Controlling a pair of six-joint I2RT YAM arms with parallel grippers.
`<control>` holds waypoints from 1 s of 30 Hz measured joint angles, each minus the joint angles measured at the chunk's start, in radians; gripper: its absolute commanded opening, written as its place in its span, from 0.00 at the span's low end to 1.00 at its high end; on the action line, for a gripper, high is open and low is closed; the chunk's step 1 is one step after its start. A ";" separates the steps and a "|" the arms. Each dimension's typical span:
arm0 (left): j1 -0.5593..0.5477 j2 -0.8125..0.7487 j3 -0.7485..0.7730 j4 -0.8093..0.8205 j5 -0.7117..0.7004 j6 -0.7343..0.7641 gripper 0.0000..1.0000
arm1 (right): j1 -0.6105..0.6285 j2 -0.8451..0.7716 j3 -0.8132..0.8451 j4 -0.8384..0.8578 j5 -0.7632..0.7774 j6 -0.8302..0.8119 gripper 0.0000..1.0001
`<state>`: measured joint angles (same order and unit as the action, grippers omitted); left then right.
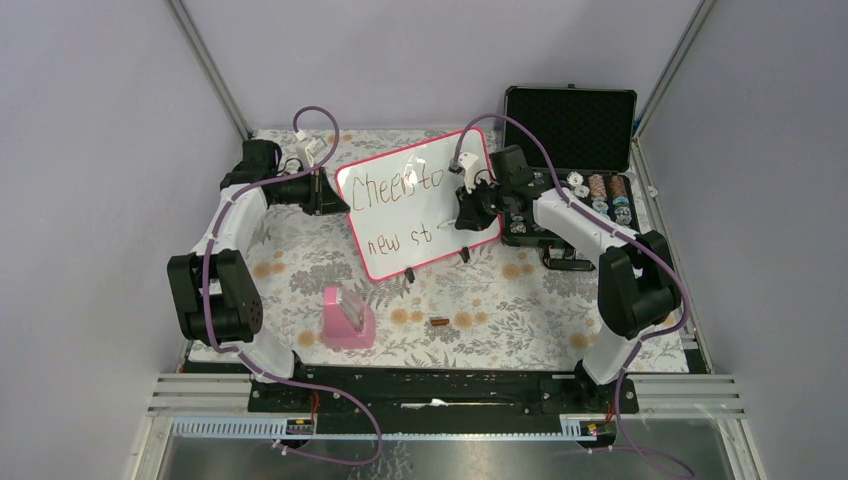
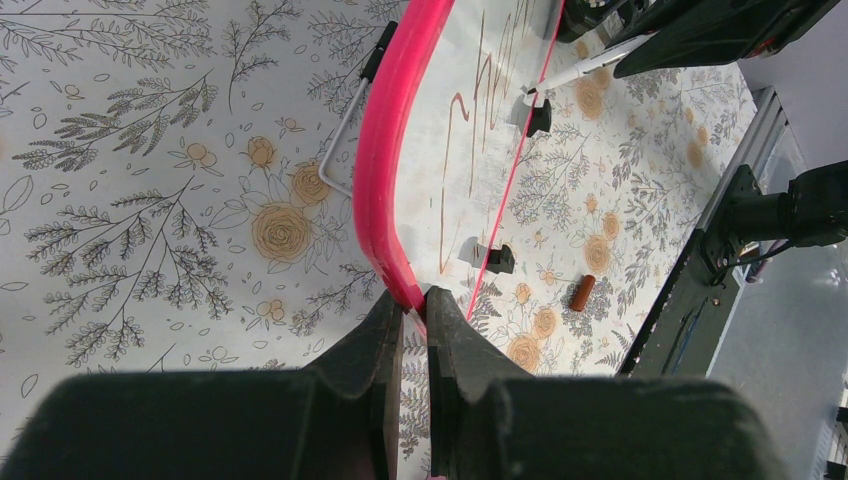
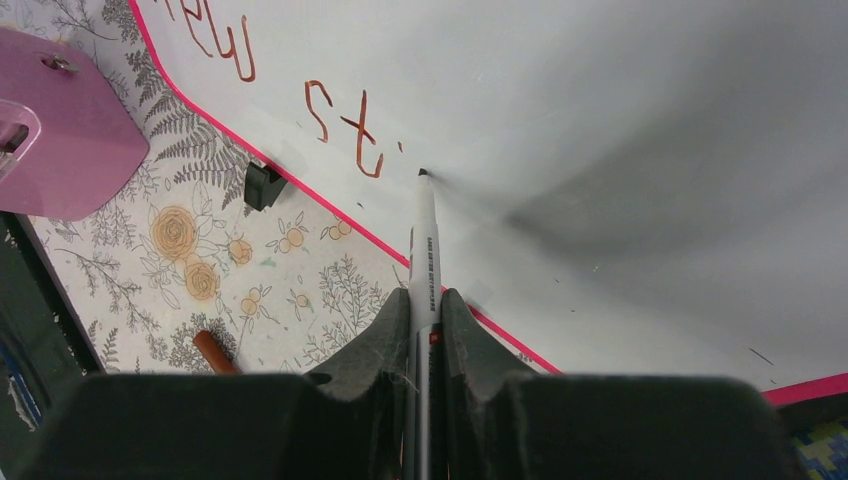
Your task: Write a sentence on the whiteboard
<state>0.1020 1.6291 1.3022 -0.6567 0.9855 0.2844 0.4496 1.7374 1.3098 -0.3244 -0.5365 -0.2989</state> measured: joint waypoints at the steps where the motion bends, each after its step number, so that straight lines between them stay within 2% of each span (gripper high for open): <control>1: 0.000 0.000 0.000 0.000 0.000 0.000 0.00 | 0.000 0.000 0.002 0.000 0.000 0.000 0.00; 30: 0.000 0.000 0.000 0.000 -0.003 0.000 0.00 | 0.034 0.018 0.015 -0.004 -0.003 -0.005 0.00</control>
<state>0.1017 1.6291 1.3022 -0.6571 0.9825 0.2848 0.4835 1.7554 1.3247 -0.3283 -0.5396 -0.3042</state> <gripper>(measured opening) 0.108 0.171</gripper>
